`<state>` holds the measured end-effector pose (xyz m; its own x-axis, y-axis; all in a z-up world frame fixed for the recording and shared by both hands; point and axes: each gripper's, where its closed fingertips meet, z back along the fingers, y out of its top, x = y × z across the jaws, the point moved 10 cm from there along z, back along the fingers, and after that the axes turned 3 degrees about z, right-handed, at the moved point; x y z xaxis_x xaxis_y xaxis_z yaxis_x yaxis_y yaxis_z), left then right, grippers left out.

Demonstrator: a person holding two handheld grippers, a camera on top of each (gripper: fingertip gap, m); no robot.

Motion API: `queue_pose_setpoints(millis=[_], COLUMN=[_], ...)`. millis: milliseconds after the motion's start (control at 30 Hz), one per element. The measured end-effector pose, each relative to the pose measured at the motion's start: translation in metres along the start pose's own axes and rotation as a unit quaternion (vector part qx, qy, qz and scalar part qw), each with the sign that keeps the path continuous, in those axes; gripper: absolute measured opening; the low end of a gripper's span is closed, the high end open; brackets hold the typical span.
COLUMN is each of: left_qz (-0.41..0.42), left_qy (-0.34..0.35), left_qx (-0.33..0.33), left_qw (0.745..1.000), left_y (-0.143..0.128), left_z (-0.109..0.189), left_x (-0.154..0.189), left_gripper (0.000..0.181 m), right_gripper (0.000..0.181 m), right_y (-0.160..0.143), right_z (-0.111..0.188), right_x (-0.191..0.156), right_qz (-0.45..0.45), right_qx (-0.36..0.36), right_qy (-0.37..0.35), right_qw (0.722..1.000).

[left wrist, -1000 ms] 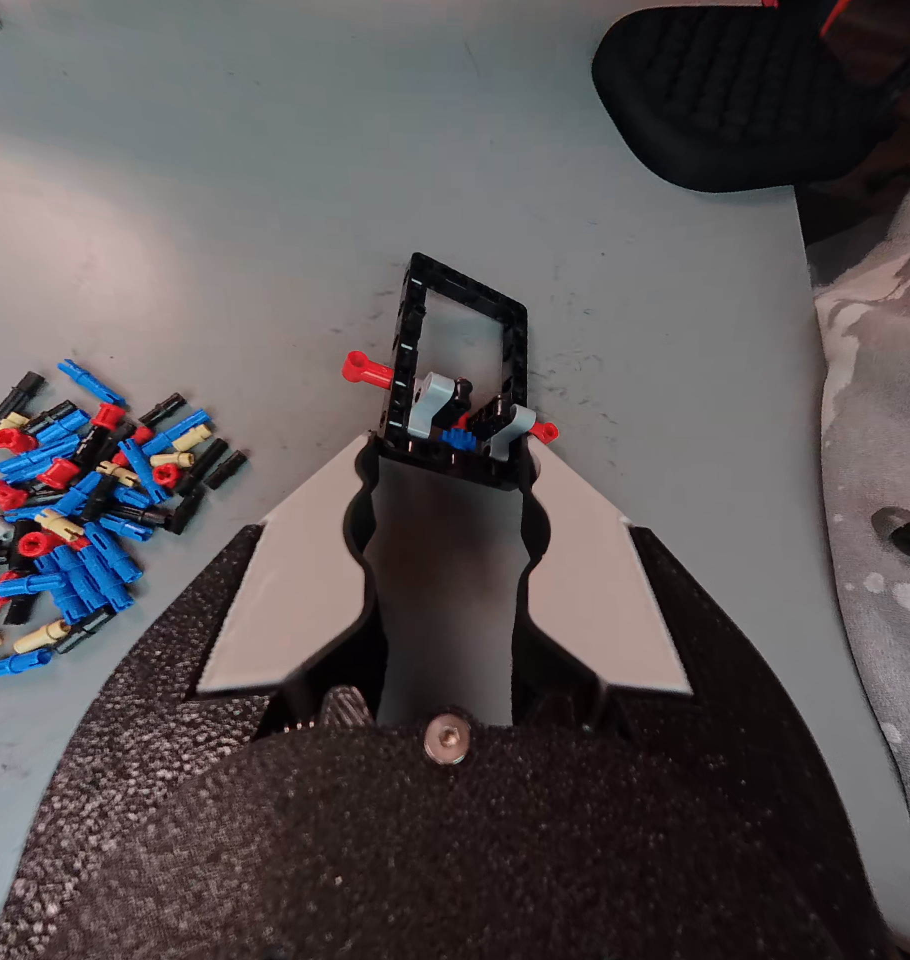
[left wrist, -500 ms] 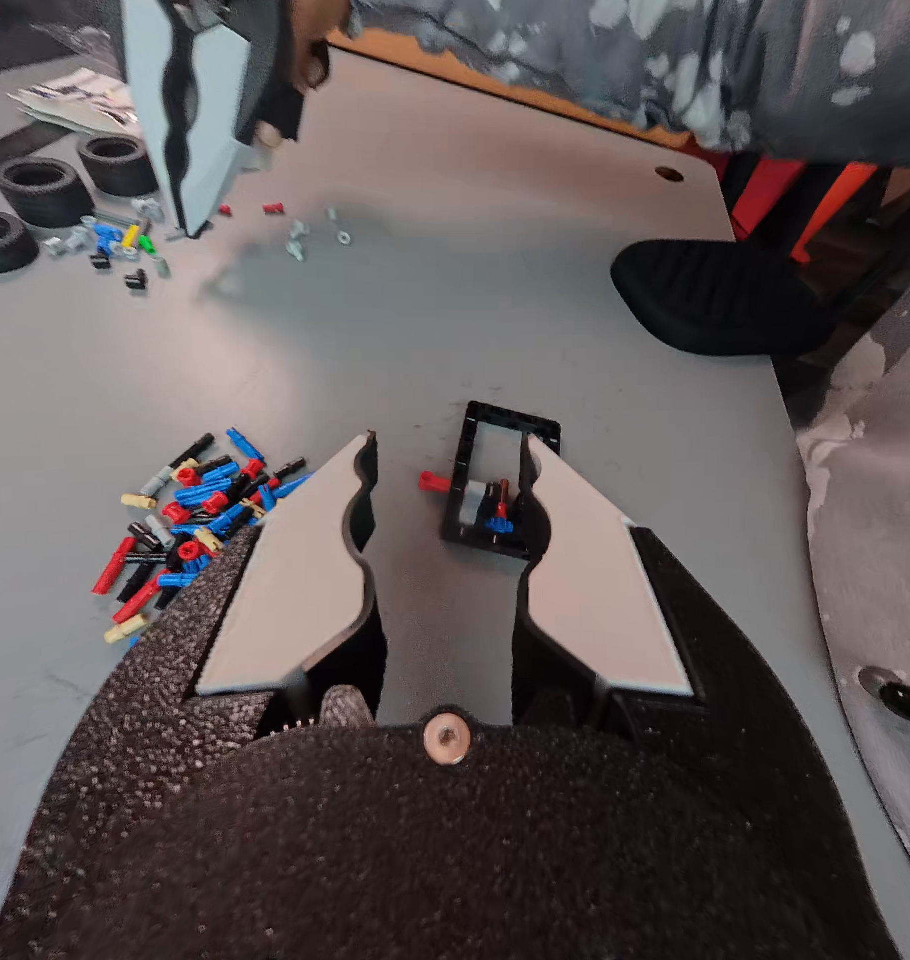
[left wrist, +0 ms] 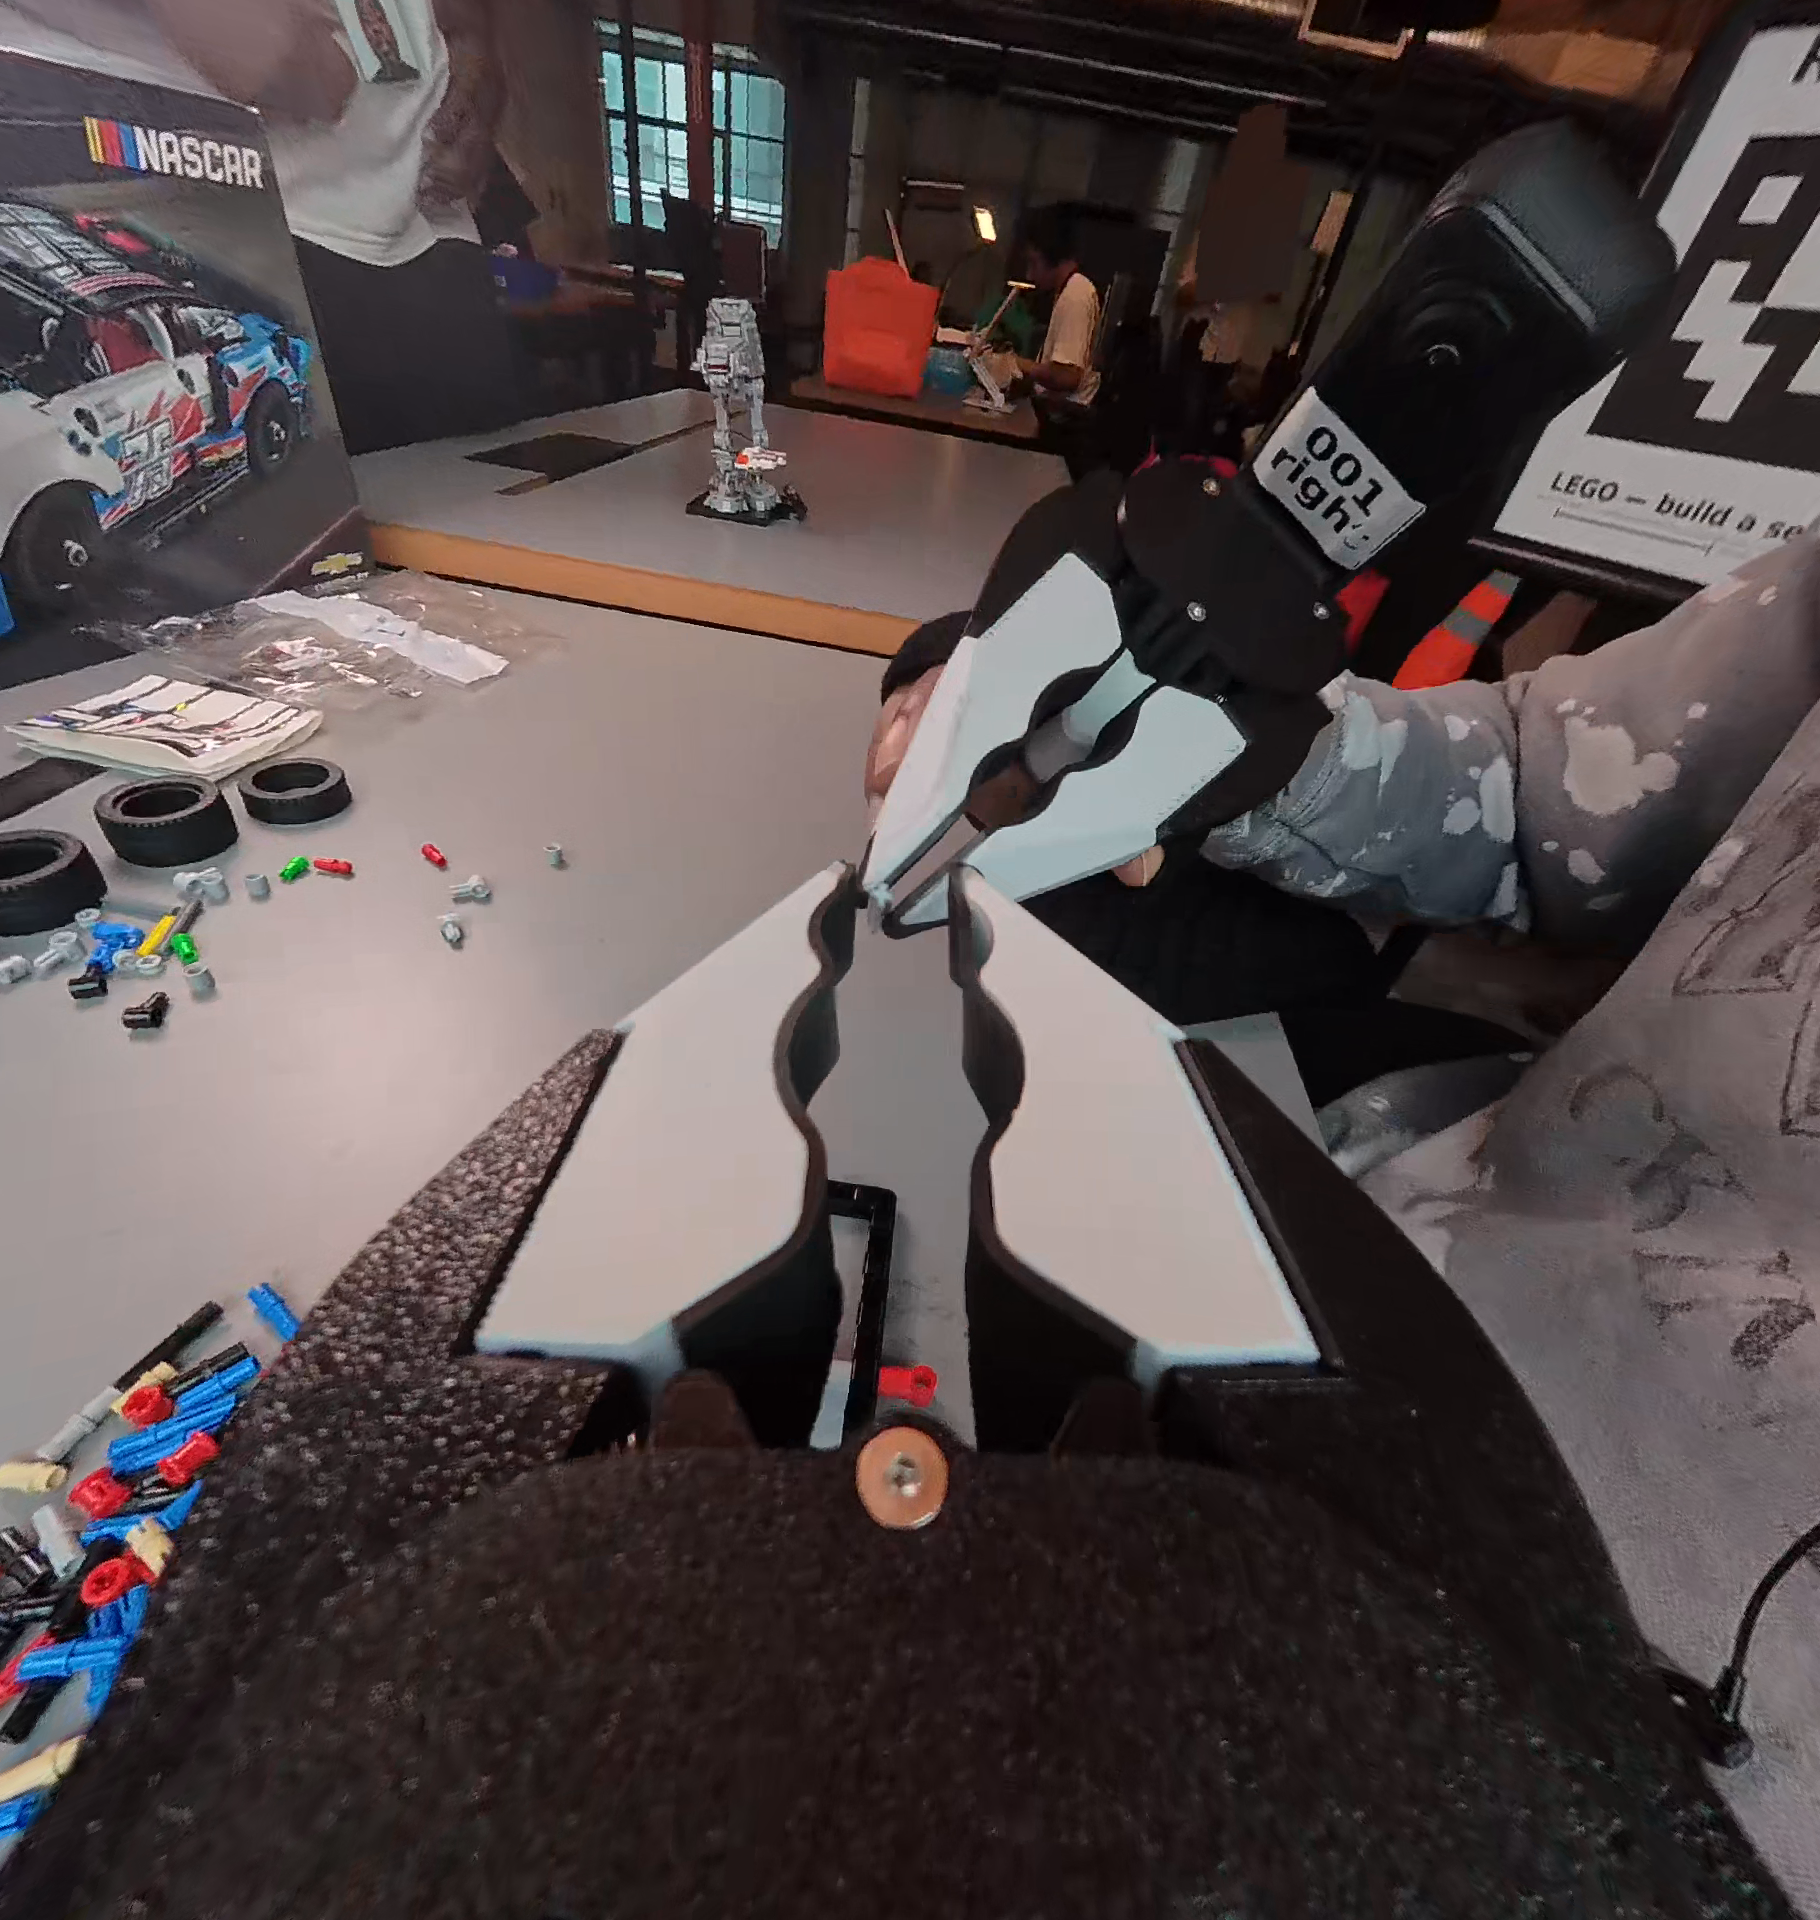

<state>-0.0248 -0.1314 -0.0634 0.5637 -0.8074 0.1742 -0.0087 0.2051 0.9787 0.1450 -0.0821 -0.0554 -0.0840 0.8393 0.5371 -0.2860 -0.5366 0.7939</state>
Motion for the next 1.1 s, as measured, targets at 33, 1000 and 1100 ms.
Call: queue_pose_setpoints(millis=[33, 1000, 1100], left_qz=[-0.013, 0.003, 0.002], left_qy=[0.001, 0.018, 0.026], left_qx=[-0.007, -0.203, -0.304], left_qw=[1.000, 0.979, 0.952], left_y=[0.000, -0.041, -0.066], left_z=[-0.001, -0.006, -0.020], left_x=[0.004, -0.024, -0.032], left_gripper=[0.009, 0.068, 0.084], right_gripper=[0.003, 0.003, 0.003], right_y=[0.003, -0.017, -0.039], right_z=[0.004, 0.092, 0.080], right_x=[-0.004, -0.019, -0.053], right_qz=[0.008, -0.150, -0.131], right_qx=[0.004, 0.136, -0.030], right_qy=[-0.006, -0.048, 0.075], right_qw=[1.000, 0.978, 0.988])
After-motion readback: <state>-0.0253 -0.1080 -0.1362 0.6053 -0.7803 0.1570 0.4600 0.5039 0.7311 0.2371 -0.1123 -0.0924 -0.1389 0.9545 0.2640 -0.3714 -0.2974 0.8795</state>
